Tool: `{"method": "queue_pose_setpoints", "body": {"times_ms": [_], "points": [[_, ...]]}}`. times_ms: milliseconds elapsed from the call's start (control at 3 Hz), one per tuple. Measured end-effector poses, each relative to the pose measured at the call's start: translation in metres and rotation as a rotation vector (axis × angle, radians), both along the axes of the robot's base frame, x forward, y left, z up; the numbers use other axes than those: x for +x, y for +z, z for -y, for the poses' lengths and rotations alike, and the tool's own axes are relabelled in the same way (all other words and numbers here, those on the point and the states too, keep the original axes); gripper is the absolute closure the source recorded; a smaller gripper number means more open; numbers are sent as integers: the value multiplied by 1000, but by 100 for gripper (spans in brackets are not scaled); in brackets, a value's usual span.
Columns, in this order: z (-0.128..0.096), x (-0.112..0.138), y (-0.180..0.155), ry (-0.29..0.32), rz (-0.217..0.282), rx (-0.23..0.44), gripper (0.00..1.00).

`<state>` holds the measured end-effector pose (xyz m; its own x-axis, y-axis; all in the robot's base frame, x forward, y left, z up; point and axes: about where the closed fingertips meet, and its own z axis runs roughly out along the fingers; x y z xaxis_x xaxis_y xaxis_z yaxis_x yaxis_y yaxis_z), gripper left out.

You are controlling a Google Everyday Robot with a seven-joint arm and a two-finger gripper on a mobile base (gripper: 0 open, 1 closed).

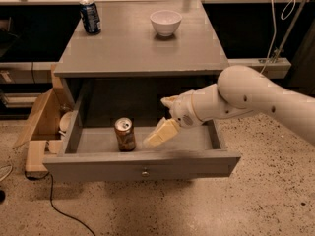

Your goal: Pick orange can from top drawer and place on counter

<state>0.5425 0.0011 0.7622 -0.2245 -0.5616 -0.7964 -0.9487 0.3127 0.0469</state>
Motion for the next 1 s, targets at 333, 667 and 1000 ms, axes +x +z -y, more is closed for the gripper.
{"method": "queue_pose_setpoints", "body": {"times_ms": [333, 667, 1000], "points": [[-34, 23, -24, 12, -14, 63, 0], [-34, 23, -24, 12, -14, 63, 0], [-40, 25, -27, 28, -4, 65, 0]]}}
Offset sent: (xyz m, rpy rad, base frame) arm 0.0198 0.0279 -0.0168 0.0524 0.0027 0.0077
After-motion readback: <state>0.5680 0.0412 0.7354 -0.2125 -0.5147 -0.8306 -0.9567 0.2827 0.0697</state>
